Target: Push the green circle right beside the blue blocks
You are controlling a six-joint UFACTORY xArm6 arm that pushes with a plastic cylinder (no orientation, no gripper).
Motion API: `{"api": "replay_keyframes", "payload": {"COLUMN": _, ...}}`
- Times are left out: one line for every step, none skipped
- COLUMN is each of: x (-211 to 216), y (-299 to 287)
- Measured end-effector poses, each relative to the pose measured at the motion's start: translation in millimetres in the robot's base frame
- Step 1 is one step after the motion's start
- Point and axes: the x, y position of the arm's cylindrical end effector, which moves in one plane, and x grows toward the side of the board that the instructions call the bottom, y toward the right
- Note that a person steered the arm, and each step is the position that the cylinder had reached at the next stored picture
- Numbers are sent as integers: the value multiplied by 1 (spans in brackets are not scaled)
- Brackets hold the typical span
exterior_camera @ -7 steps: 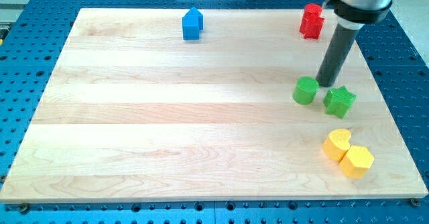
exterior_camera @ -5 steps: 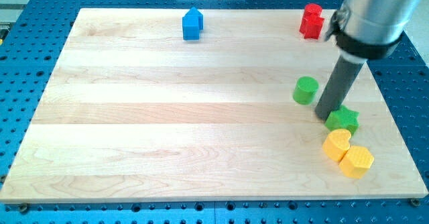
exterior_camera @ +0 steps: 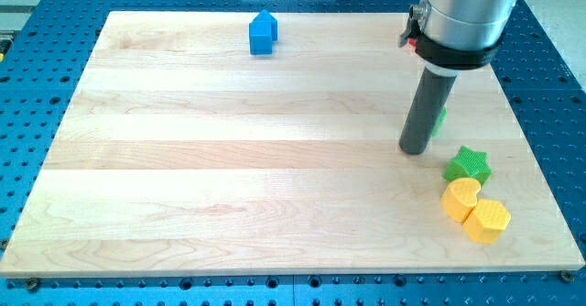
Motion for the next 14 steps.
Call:
{"api": "replay_keyframes", "payload": {"x": -22, "y": 35}}
{"api": "replay_keyframes", "payload": {"x": -58, "y": 37}}
{"api": "replay_keyframes", "payload": {"x": -52, "y": 43}}
{"api": "replay_keyframes", "payload": {"x": -43, "y": 45}}
{"api": "replay_keyframes", "payload": {"x": -43, "y": 57}}
{"api": "replay_keyframes", "payload": {"x": -56, "y": 58}}
{"api": "replay_keyframes", "payload": {"x": -77, "y": 40}}
{"api": "replay_keyframes", "payload": {"x": -122, "y": -24}}
{"api": "replay_keyframes", "payload": {"x": -142, "y": -51}}
{"api": "replay_keyframes", "payload": {"x": -117, "y": -28}}
{"api": "replay_keyframes", "payload": {"x": -150, "y": -10}}
{"api": "replay_keyframes", "payload": {"x": -195, "y": -71}}
{"api": "replay_keyframes", "payload": {"x": -164, "y": -75}}
{"api": "replay_keyframes", "payload": {"x": -147, "y": 29}}
